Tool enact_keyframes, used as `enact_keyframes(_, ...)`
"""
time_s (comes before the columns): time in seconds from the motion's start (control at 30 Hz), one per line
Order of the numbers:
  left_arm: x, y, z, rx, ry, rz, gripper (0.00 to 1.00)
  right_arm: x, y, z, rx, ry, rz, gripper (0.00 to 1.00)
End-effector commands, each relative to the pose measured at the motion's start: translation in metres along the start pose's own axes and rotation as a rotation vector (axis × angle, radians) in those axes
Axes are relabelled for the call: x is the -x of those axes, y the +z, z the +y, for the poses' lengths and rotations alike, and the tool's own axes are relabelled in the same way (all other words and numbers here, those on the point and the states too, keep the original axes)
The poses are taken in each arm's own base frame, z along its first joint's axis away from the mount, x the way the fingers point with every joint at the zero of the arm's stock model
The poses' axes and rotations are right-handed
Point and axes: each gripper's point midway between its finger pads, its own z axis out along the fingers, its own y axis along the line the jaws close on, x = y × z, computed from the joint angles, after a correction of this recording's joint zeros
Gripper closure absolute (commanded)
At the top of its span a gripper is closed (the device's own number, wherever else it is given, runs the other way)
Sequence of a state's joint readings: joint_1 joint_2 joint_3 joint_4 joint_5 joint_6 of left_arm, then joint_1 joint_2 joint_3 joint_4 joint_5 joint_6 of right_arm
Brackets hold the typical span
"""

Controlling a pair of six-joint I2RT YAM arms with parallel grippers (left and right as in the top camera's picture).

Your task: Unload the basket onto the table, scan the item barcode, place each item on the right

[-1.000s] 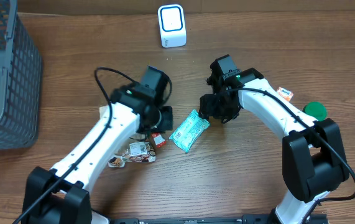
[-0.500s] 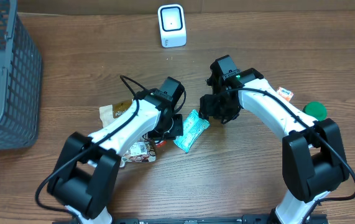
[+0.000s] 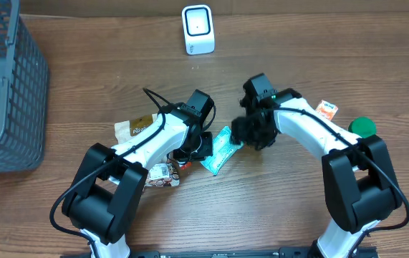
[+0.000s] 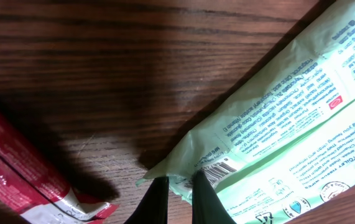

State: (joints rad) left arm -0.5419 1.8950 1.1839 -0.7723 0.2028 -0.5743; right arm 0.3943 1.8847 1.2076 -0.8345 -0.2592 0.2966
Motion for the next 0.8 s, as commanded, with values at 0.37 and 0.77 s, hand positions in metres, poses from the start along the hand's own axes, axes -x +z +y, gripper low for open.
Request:
enact_keyframes(0.37,-0.003,0.010,0.003,0.013,-0.013,0.022,0.94,-0.025,0.025,0.030,0.264,-0.012,0.040,0.42)
enact_keyframes(0.77,-0.002,0.010,0.003,0.014,-0.012,0.021,0.93,-0.024,0.025,0.030,0.264,-0.014,0.037,0.64)
